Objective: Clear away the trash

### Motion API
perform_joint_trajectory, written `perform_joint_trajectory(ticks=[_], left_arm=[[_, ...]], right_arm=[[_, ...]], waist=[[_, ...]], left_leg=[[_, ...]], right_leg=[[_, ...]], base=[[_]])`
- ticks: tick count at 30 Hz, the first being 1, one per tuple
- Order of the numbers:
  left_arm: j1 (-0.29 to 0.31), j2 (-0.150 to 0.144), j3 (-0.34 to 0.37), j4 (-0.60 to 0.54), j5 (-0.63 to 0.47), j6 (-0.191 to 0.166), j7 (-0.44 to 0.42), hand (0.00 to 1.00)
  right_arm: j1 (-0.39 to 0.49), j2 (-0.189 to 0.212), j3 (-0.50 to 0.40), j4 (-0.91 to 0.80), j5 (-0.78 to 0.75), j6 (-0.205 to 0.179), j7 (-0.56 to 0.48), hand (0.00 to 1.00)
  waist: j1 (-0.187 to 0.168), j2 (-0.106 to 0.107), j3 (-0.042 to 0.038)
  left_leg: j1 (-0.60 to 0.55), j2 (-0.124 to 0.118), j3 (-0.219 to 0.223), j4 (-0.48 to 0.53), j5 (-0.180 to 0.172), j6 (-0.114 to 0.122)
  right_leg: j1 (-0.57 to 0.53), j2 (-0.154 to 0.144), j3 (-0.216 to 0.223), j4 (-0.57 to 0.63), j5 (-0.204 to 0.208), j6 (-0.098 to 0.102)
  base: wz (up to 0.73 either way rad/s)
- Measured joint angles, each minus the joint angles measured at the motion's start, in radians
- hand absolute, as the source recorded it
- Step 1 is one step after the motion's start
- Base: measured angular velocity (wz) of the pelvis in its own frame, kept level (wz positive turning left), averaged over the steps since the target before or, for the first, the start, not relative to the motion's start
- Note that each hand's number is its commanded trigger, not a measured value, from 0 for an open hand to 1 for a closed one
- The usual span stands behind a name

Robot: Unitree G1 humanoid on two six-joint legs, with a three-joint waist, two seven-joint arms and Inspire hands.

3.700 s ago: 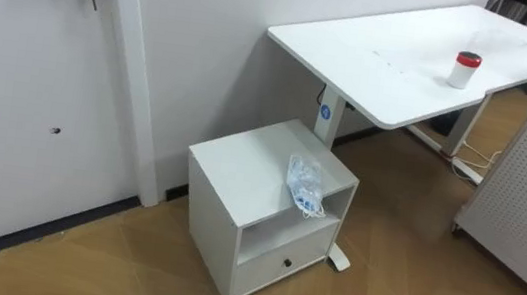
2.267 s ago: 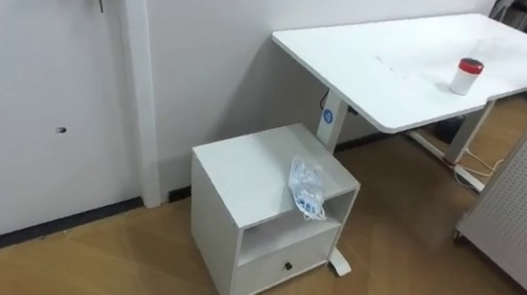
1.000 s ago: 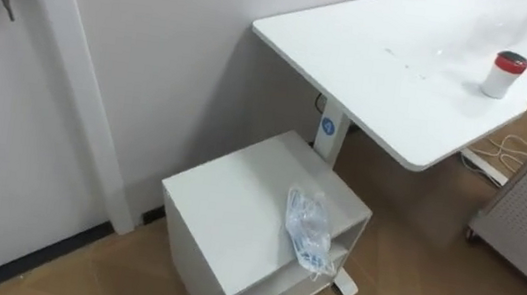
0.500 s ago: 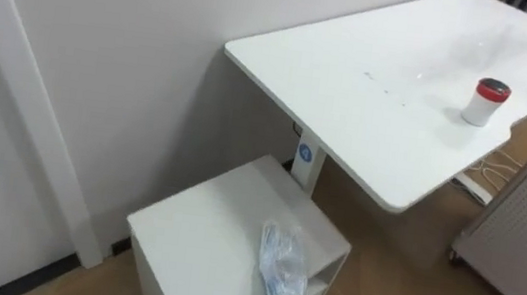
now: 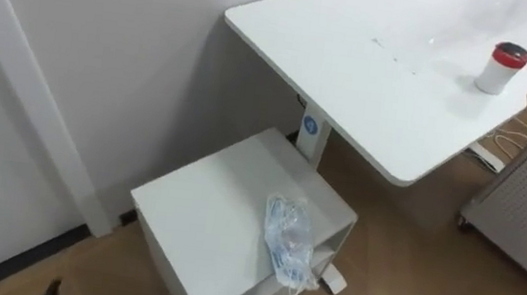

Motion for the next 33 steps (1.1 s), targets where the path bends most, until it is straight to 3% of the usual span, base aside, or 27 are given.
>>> perform_joint_trajectory(ticks=[3,5,9,11,17,22,33], left_arm=[[-0.085,0.001,-0.029,0.007,-0.018,-0.032,0.027,0.00],[-0.139,0.004,-0.034,0.027,-0.021,-0.050,0.043,0.00],[-0.227,0.016,-0.034,0.099,-0.039,-0.069,0.081,0.00],[-0.268,0.023,-0.034,0.124,-0.038,-0.069,0.096,0.00],[-0.351,0.047,-0.119,0.123,-0.061,-0.074,0.123,0.00],[-0.369,0.067,-0.145,0.127,-0.107,-0.082,0.161,0.00],[-0.457,0.075,-0.233,0.189,-0.124,-0.121,0.253,0.00]], right_arm=[[-0.030,-0.008,0.020,0.008,0.005,-0.014,0.000,1.00],[-0.052,-0.016,0.023,0.012,0.010,-0.023,-0.007,1.00],[-0.071,-0.018,0.028,0.000,0.041,-0.034,-0.035,1.00],[-0.073,-0.025,0.028,-0.025,0.056,-0.040,-0.036,1.00],[-0.080,-0.047,0.052,-0.031,0.132,-0.040,-0.058,1.00],[-0.087,-0.048,0.103,-0.058,0.222,-0.039,-0.065,1.00],[-0.077,-0.047,0.181,-0.046,0.323,-0.030,-0.063,1.00]], waist=[[-0.035,0.013,0.0085],[-0.064,0.026,0.0196],[-0.089,0.035,0.0302],[-0.112,0.038,0.0441],[-0.126,0.040,0.0538],[-0.178,0.051,0.0653],[-0.247,0.045,0.0719]], left_leg=[[-0.061,0.001,0.002,0.042,0.000,0.000],[-0.111,0.002,0.004,0.082,0.000,0.000],[-0.204,0.007,0.008,0.139,-0.001,0.001],[-0.262,0.016,0.014,0.183,-0.001,0.001],[-0.400,0.041,0.034,0.279,-0.036,0.002],[-0.472,0.078,0.065,0.366,-0.065,0.005],[-0.600,0.112,0.097,0.498,-0.100,-0.006]], right_leg=[[-0.057,-0.008,0.000,0.034,0.001,-0.003],[-0.103,-0.012,0.006,0.059,0.003,-0.007],[-0.197,-0.011,0.023,0.098,0.008,-0.016],[-0.244,-0.011,0.021,0.120,0.013,-0.024],[-0.404,-0.003,0.042,0.229,0.012,-0.043],[-0.472,0.010,0.054,0.277,0.021,-0.058],[-0.630,0.037,0.094,0.400,0.003,-0.084]], base=[[0.00],[-0.08],[-0.12],[0.00],[-0.09],[-0.28],[-0.13]])
